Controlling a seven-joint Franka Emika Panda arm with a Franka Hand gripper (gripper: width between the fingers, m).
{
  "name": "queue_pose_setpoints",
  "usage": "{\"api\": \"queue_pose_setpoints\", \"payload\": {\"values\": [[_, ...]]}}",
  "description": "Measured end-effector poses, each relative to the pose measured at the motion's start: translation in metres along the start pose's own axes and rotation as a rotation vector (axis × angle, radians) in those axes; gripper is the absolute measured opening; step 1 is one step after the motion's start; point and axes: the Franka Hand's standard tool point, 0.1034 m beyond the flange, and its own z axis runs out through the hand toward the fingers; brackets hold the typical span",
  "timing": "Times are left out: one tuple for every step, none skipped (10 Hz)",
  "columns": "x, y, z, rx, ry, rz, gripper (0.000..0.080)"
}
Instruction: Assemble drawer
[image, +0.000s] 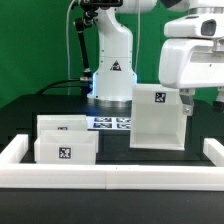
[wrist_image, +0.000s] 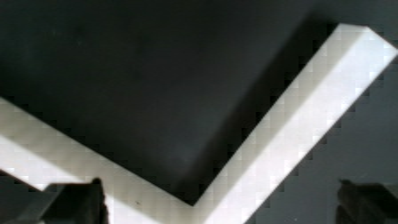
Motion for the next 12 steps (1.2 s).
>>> {"api": "queue_pose_setpoints", "payload": {"values": [[0.000,-0.001,0.000,0.006,0.001,0.078,0.0650],[0.000,-0.001,0.000,0.007,0.001,0.152,0.0650],[-0.004,-0.003,-0.005,0.014,0.000,0.281,0.0650],[-0.015,-0.007,-0.014,0.017,-0.005,0.389,0.0650],[-0.026,-0.013,-0.025,0.022,-0.008,0.467,0.0650],[-0.032,-0.015,-0.034,0.021,-0.010,0.475,0.0650],[-0.037,-0.015,-0.044,0.020,-0.006,0.482,0.0650],[-0.044,-0.016,-0.052,0.023,-0.001,0.492,0.0650],[-0.044,-0.016,-0.050,0.024,-0.003,0.492,0.0650],[-0.044,-0.017,-0.048,0.025,-0.006,0.492,0.0650],[-0.044,-0.017,-0.048,0.025,-0.006,0.492,0.0650],[-0.044,-0.017,-0.048,0.025,-0.006,0.492,0.0650]]}}
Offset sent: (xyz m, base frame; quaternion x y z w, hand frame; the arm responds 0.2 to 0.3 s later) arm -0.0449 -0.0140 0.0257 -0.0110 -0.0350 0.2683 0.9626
